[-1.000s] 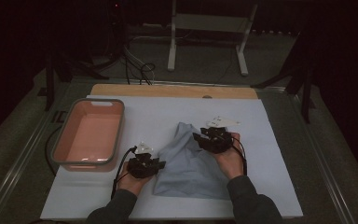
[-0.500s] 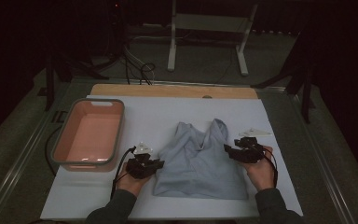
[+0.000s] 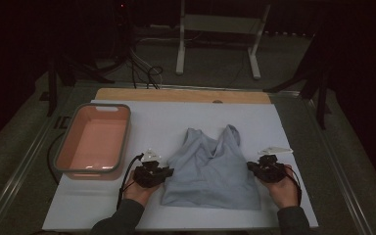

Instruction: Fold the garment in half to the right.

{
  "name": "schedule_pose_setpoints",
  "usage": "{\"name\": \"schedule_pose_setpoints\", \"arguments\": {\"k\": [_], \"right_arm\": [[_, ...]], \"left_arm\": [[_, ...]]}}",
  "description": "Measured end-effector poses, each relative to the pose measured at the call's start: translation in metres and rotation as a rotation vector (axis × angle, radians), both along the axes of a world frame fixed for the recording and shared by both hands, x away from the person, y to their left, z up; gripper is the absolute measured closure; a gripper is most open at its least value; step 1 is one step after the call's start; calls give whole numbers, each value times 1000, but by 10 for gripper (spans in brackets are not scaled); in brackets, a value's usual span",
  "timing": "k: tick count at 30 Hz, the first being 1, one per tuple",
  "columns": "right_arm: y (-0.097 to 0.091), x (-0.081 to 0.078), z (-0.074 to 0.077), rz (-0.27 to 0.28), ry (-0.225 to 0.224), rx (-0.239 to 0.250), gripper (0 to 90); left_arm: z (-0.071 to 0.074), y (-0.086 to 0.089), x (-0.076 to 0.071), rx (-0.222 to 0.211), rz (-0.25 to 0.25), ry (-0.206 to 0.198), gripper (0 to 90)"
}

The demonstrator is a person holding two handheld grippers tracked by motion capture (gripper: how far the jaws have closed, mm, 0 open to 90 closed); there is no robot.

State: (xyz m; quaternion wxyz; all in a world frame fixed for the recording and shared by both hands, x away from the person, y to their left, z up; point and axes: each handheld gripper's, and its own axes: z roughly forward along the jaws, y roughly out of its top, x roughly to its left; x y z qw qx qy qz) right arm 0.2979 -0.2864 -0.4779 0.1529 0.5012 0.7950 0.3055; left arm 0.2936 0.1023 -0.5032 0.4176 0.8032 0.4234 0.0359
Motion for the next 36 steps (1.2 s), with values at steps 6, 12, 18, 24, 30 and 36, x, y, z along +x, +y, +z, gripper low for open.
{"name": "schedule_pose_setpoints", "arguments": {"k": [6, 12, 18, 24, 30, 36], "right_arm": [[-13, -10, 6, -38, -5, 7, 881], [-31, -18, 8, -116, -7, -57, 881], [-28, -17, 0, -127, 1, -96, 843], [-24, -19, 2, -131, -27, -64, 494], [-16, -20, 4, -108, -33, -35, 403], [-11, -20, 2, -97, -29, -33, 396]], "left_arm": [[0, -7, -1, -13, -13, 4, 848], [0, -20, -3, -38, -44, 14, 844], [2, -21, -4, -39, -38, 2, 849], [5, -13, -4, -56, -24, -5, 852], [8, -6, -4, -66, -10, -1, 854], [10, 1, -3, -75, -4, 6, 855]]}}
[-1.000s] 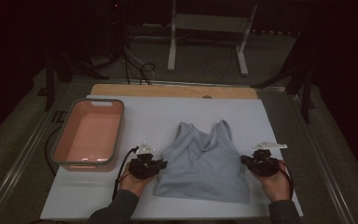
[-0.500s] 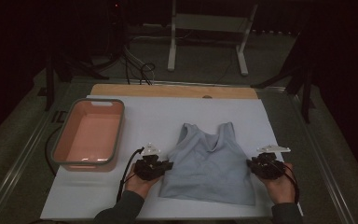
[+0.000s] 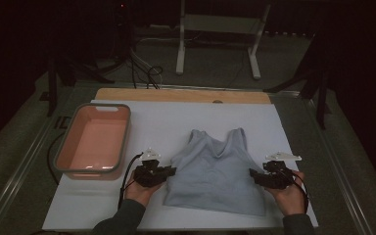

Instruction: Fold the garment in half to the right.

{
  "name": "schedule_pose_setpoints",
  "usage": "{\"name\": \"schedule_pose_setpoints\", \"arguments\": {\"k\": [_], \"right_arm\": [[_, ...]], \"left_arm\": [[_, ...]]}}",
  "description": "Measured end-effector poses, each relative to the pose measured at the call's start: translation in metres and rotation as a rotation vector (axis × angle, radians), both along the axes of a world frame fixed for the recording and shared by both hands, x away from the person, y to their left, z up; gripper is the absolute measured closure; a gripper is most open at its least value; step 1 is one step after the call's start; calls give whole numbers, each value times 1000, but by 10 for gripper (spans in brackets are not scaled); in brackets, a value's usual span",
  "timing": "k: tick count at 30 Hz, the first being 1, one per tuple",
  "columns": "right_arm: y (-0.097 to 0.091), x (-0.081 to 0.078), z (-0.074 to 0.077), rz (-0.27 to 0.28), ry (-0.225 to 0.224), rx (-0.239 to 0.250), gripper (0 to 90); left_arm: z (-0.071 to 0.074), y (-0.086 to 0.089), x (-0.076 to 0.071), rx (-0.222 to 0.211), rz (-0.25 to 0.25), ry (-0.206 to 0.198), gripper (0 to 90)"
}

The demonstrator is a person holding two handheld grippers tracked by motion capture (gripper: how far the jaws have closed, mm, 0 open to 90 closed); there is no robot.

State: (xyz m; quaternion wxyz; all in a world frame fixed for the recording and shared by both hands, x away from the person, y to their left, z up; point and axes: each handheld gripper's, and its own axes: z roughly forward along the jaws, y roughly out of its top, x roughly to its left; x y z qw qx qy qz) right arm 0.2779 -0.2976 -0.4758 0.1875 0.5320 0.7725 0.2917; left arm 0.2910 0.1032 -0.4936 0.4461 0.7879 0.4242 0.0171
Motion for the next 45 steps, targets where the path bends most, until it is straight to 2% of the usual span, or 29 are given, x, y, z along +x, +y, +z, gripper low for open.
{"name": "schedule_pose_setpoints", "arguments": {"k": [17, 22, 27, 35, 39, 45], "right_arm": [[7, -2, 4, 24, -24, 42, 370], [10, -2, 5, 36, -28, 54, 360], [14, -3, 6, 45, -36, 54, 354], [16, -3, 7, 51, -47, 60, 347], [17, -4, 6, 54, -47, 60, 347], [16, -3, 6, 53, -46, 61, 347]], "left_arm": [[17, 25, -4, -5, 34, -5, 855], [23, 24, -5, -19, 25, -10, 854], [29, 17, -6, -28, -2, -27, 854], [43, -7, -5, -54, -74, -45, 852], [47, -20, -5, -43, -108, -53, 852], [51, -41, -3, -57, -152, -55, 851]]}}
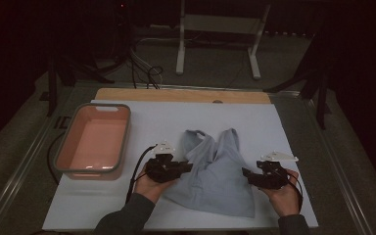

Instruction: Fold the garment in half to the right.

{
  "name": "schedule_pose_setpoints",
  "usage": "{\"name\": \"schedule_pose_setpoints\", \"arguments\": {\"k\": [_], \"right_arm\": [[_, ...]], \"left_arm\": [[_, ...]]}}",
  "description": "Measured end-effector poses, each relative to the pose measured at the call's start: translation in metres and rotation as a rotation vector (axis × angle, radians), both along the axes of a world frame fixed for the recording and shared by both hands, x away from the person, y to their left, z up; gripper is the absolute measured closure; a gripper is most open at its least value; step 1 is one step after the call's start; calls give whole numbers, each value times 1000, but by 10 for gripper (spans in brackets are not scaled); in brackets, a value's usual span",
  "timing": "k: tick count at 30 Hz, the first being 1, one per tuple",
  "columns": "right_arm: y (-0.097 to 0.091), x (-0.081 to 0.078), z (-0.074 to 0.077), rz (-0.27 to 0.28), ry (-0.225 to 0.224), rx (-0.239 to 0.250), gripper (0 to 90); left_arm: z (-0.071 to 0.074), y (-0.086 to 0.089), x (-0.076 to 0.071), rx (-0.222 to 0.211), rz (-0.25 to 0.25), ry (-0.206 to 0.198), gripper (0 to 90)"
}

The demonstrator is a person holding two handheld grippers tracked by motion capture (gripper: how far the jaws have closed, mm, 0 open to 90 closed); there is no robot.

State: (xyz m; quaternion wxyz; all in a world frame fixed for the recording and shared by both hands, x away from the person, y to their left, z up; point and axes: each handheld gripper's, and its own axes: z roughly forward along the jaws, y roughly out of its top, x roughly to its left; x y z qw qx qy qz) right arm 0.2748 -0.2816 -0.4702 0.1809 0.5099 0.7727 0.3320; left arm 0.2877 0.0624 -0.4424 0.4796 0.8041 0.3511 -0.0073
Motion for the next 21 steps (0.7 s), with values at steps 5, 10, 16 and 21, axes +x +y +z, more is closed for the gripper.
{"name": "schedule_pose_setpoints", "arguments": {"k": [5, 10, 16, 21], "right_arm": [[0, 0, 0, 0, -2, -1, 347], [-1, 0, 0, 0, -3, 2, 347], [-3, 0, 0, -2, -5, 3, 347], [-3, 0, 1, -3, -8, 4, 347]], "left_arm": [[2, -17, 0, 3, -32, -2, 851], [1, -29, 1, 3, -55, 0, 850], [0, -40, 2, -2, -66, 1, 850], [-3, -43, 3, -9, -70, 10, 850]]}}
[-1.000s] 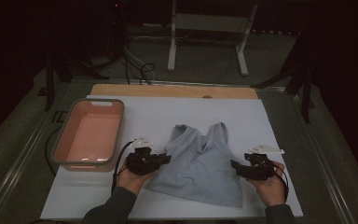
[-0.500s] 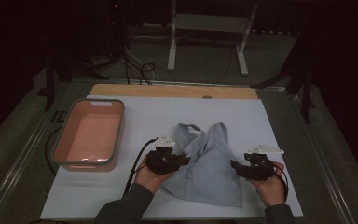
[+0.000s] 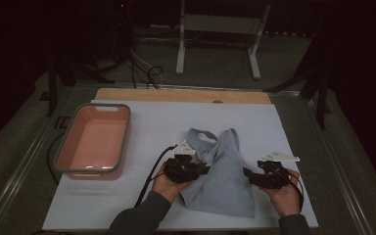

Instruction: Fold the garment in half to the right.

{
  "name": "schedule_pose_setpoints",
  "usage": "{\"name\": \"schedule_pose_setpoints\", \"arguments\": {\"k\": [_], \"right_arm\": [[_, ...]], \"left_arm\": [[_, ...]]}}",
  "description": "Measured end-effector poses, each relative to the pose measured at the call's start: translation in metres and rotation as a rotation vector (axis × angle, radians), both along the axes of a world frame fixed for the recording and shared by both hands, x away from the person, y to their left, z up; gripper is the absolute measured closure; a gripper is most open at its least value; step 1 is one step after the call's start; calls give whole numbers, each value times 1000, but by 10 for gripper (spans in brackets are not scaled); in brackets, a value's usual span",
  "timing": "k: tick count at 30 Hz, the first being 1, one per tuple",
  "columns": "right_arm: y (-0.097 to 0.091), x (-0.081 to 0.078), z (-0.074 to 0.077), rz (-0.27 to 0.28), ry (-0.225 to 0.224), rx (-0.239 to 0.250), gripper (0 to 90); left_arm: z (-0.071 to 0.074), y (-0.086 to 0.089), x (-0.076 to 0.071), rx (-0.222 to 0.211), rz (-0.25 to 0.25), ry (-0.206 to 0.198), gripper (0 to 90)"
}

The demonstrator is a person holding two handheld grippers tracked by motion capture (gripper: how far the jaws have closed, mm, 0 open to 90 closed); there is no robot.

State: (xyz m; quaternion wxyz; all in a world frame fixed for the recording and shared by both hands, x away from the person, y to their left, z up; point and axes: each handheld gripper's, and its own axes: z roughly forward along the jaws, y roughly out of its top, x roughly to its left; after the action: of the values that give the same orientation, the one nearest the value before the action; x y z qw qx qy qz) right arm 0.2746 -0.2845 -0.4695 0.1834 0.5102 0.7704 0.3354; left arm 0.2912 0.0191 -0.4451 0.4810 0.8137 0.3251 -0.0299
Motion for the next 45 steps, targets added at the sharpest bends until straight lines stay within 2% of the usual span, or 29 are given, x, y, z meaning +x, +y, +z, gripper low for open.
{"name": "schedule_pose_setpoints", "arguments": {"k": [10, 15, 24, 30, 34, 36, 42, 45], "right_arm": [[0, 0, 1, 0, -2, 2, 348], [3, -1, 5, 4, -19, 17, 352], [16, 3, 16, 39, -53, 53, 385], [28, 11, 29, 48, -65, 107, 442], [39, 14, 34, 75, -74, 111, 447], [42, 15, 35, 87, -74, 114, 447], [60, 26, 38, 139, -39, 130, 490], [67, 29, 37, 155, -31, 121, 504]], "left_arm": [[-7, -8, 3, -47, -6, 34, 848], [-10, -15, 2, -62, -13, 47, 848], [-15, -31, -1, -54, -46, 54, 847], [-18, -45, -4, -45, -65, 51, 847], [-21, -56, -7, -39, -82, 56, 847], [-21, -56, -7, -39, -82, 56, 846], [-24, -65, -10, -24, -109, 51, 845], [-24, -66, -10, -20, -117, 50, 842]]}}
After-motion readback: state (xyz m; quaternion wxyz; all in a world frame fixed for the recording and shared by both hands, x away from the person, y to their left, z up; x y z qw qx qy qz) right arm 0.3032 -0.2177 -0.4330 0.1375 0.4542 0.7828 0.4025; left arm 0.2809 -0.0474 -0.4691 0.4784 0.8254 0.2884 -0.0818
